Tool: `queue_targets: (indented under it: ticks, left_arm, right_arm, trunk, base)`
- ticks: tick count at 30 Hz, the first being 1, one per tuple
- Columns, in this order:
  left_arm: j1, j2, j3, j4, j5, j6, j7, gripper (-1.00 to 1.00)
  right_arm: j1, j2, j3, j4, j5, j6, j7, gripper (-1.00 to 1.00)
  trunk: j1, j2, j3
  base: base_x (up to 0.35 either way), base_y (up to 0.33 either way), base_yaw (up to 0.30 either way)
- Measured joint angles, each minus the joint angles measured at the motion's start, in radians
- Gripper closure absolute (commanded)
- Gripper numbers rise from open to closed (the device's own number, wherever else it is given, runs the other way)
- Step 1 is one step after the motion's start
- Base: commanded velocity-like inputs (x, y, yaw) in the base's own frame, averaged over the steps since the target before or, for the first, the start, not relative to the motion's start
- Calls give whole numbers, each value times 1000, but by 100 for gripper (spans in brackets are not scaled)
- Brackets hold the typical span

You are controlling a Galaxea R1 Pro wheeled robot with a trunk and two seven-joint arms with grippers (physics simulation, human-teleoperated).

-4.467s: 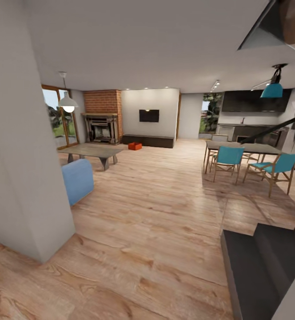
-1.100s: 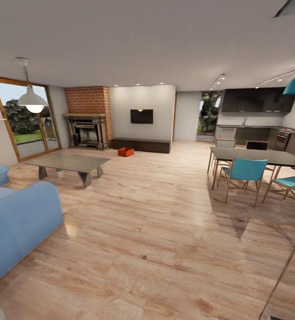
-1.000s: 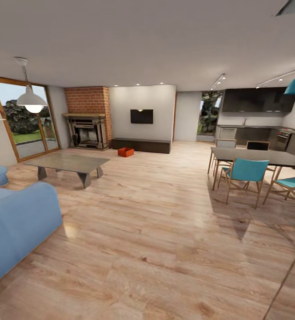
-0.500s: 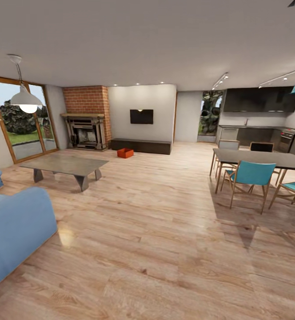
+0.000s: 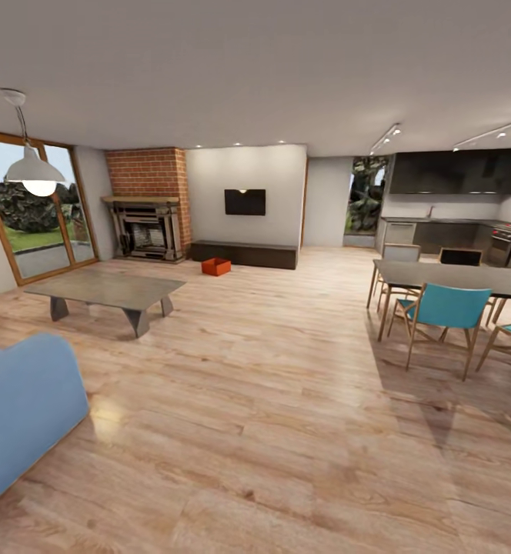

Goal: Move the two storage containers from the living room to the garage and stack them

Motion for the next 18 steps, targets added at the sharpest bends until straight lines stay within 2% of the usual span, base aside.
queue_targets:
  ticks: [18]
  left_arm:
    - [0,0,0,0,0,0,-1,-100]
  right_arm:
    - [0,0,0,0,0,0,-2,-100]
  trunk:
    - [0,0,0]
  base:
    - [322,0,0]
